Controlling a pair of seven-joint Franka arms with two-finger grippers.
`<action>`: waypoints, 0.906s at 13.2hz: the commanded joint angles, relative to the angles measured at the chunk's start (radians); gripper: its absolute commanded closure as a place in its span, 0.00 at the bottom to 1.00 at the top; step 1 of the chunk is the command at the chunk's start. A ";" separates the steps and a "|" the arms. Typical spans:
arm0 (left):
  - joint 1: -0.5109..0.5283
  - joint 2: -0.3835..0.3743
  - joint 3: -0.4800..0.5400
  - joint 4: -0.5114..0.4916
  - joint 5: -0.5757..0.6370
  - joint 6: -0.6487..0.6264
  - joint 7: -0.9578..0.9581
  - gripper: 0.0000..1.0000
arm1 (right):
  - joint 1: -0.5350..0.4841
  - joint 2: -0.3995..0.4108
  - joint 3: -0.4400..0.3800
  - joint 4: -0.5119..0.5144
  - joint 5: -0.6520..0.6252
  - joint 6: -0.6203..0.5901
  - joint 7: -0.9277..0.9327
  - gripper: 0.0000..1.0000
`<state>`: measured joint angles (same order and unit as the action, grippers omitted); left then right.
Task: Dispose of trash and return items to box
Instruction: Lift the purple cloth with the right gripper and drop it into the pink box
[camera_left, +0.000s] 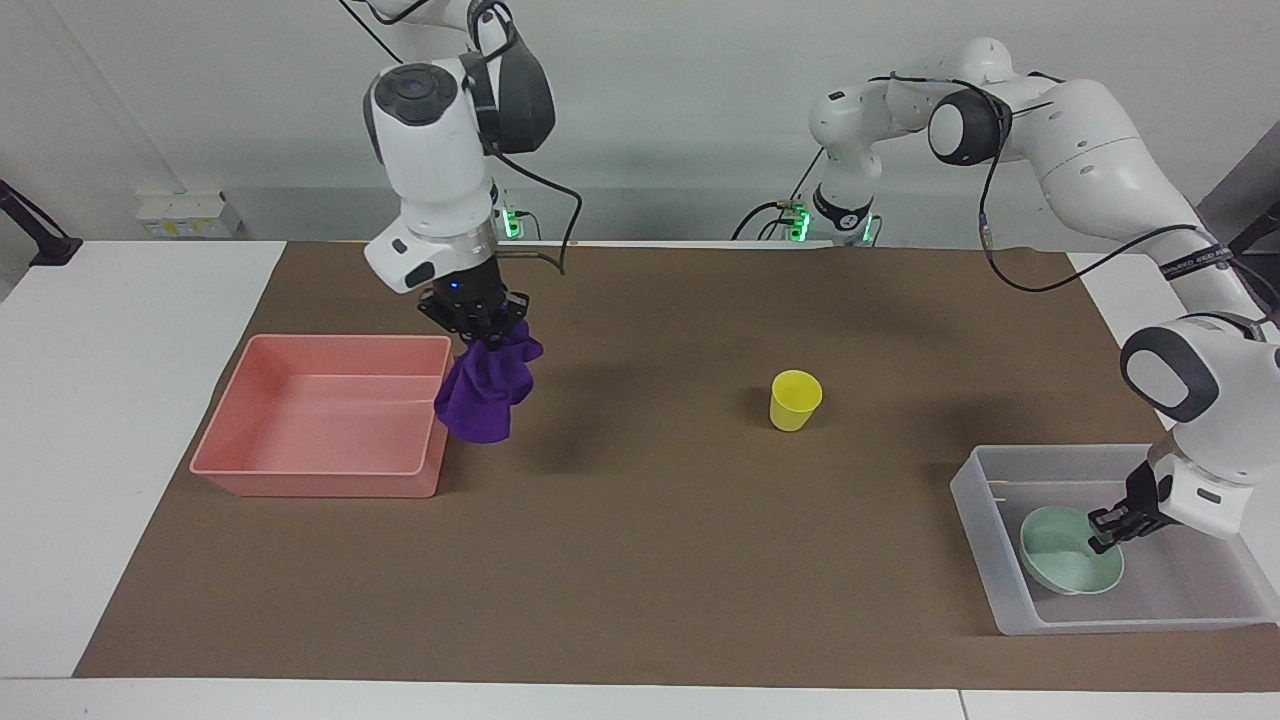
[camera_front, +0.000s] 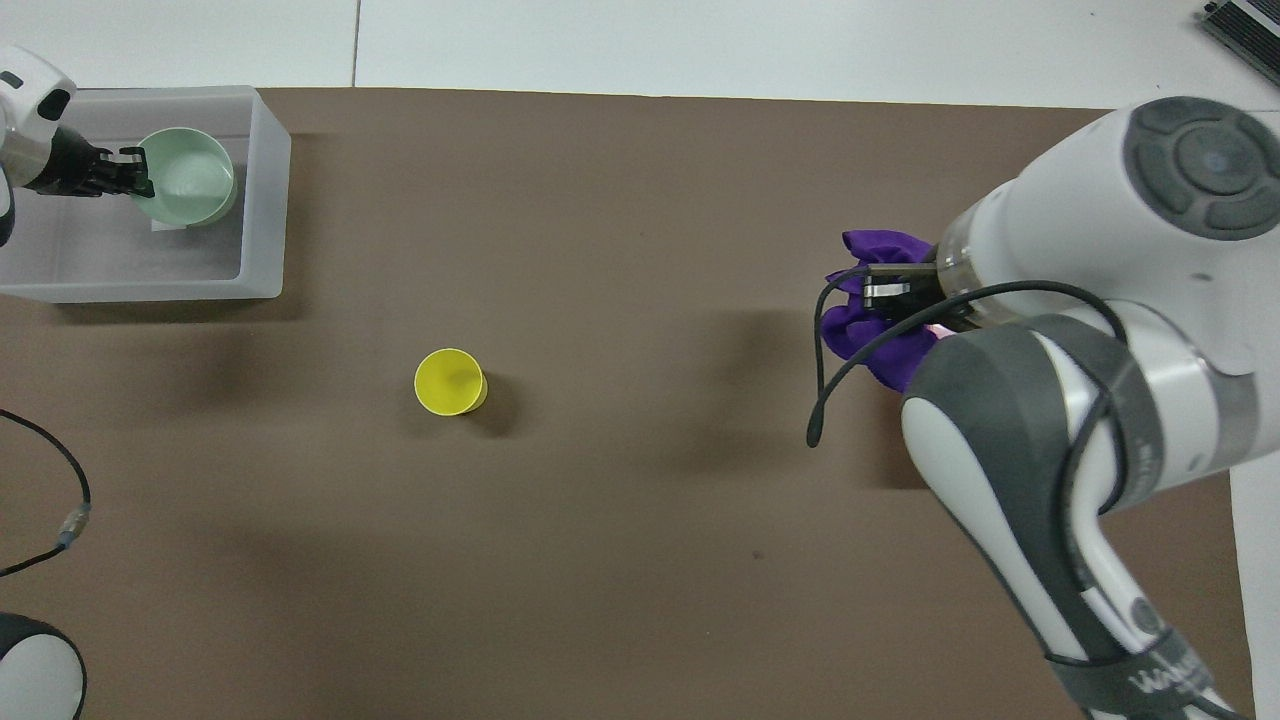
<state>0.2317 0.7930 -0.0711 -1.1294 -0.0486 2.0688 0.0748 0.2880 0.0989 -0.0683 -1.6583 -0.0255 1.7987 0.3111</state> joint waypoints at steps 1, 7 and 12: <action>0.006 -0.037 -0.004 -0.056 0.003 0.021 0.019 0.95 | -0.117 -0.005 0.004 -0.001 -0.005 -0.006 -0.130 1.00; -0.015 -0.089 -0.004 -0.061 0.007 0.010 0.017 0.00 | -0.323 -0.054 0.004 -0.250 -0.005 0.186 -0.300 1.00; -0.071 -0.340 -0.004 -0.296 0.006 0.010 0.013 0.00 | -0.375 -0.032 0.004 -0.412 -0.005 0.376 -0.299 1.00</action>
<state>0.1979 0.6230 -0.0868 -1.2247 -0.0483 2.0675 0.0840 -0.0633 0.0883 -0.0763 -2.0014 -0.0260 2.1133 0.0255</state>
